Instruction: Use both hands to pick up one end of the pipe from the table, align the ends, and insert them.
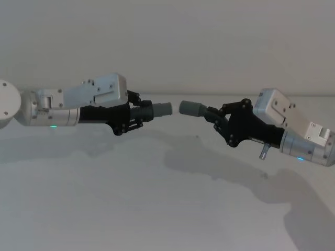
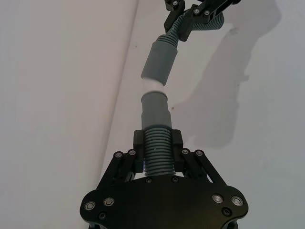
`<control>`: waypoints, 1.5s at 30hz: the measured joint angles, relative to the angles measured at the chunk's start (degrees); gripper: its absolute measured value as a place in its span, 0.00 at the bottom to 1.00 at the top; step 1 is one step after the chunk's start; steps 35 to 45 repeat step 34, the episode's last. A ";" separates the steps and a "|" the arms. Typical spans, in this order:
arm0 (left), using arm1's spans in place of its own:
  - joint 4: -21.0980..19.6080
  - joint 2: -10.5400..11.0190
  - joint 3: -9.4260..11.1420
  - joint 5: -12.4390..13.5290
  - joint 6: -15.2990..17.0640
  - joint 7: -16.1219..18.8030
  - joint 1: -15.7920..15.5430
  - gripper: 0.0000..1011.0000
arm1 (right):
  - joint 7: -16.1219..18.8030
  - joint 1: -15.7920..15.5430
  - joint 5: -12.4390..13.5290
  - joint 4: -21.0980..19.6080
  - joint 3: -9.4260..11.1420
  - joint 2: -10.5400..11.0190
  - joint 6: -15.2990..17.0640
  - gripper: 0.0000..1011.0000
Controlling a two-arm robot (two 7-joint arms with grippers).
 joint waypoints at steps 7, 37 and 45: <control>0.00 0.00 0.00 0.00 0.00 -0.01 0.00 0.31 | -0.10 0.14 -0.23 -0.03 -0.11 -0.07 -0.06 0.10; 0.00 0.00 0.00 0.00 -0.01 -0.01 0.00 0.31 | -0.26 0.31 -0.52 -0.11 -0.26 -0.23 -0.14 0.09; 0.00 0.00 0.00 0.00 -0.01 -0.01 0.00 0.31 | -0.26 0.31 -0.52 -0.11 -0.26 -0.23 -0.14 0.09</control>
